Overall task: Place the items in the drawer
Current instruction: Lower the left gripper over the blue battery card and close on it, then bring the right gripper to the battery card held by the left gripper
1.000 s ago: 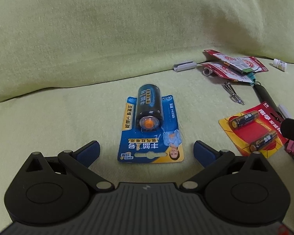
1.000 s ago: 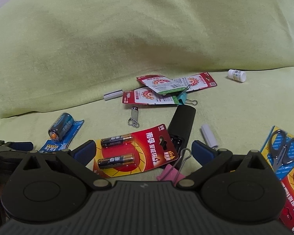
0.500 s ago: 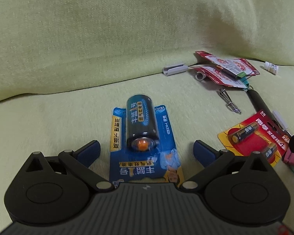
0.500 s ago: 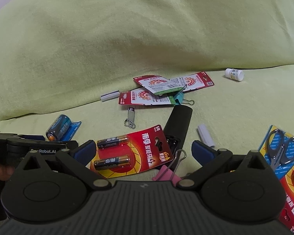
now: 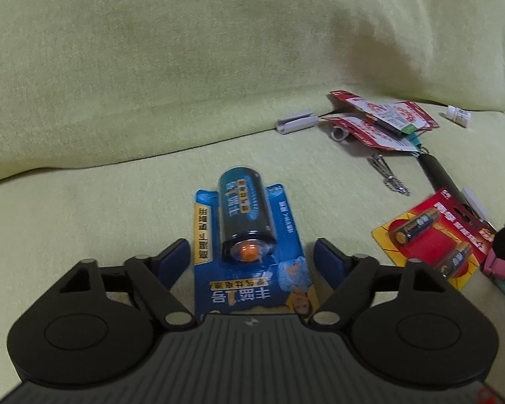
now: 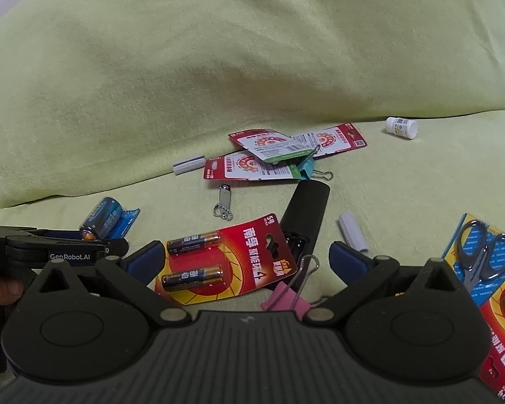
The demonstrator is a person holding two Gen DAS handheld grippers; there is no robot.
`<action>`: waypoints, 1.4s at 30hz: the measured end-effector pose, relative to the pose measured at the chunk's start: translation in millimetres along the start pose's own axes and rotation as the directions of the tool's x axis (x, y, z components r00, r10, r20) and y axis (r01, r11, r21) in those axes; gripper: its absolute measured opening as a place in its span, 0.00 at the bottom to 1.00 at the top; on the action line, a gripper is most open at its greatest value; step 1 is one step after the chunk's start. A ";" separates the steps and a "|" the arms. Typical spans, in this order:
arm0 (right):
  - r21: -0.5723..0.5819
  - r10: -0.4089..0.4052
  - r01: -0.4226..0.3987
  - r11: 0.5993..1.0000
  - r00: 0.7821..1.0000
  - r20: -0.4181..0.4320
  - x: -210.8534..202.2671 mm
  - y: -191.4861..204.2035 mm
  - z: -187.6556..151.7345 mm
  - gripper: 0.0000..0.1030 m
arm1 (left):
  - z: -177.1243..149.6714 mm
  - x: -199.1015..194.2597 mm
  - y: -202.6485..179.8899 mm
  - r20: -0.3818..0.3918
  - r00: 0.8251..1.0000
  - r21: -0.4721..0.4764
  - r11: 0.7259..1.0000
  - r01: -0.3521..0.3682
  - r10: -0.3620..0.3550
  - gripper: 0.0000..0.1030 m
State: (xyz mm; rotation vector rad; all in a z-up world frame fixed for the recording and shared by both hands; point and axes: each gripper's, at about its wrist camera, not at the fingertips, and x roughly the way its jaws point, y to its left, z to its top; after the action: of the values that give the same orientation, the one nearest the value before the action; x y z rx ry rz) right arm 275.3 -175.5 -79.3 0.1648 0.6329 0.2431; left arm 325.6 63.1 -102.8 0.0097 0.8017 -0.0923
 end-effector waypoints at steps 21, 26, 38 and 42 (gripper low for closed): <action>0.015 0.008 -0.008 1.000 1.000 0.012 -8.3 -5.5 2.7 1.00 | -3.2 -9.6 -3.0 0.007 1.000 0.021 1.000 0.009 -0.010 0.64; 0.007 0.011 -0.011 1.000 1.000 0.020 -12.3 -5.4 3.1 1.00 | -8.7 -18.6 -9.9 -0.014 0.999 0.059 0.997 0.047 -0.047 0.64; -0.015 0.075 -0.074 0.997 0.994 0.073 -24.4 12.9 4.8 1.00 | -37.5 -55.4 -26.3 -0.074 0.977 0.208 0.955 0.211 -0.200 0.64; -0.067 0.175 -0.170 0.983 0.982 0.067 -26.9 23.7 1.8 0.99 | -51.7 -71.6 -26.1 -0.097 0.957 0.294 0.911 0.289 -0.272 0.64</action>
State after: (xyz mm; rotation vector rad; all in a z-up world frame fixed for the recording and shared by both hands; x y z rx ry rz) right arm 251.3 -160.3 -57.4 0.1694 0.5390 0.4217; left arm 236.7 45.0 -86.6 0.1910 0.8324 -0.4913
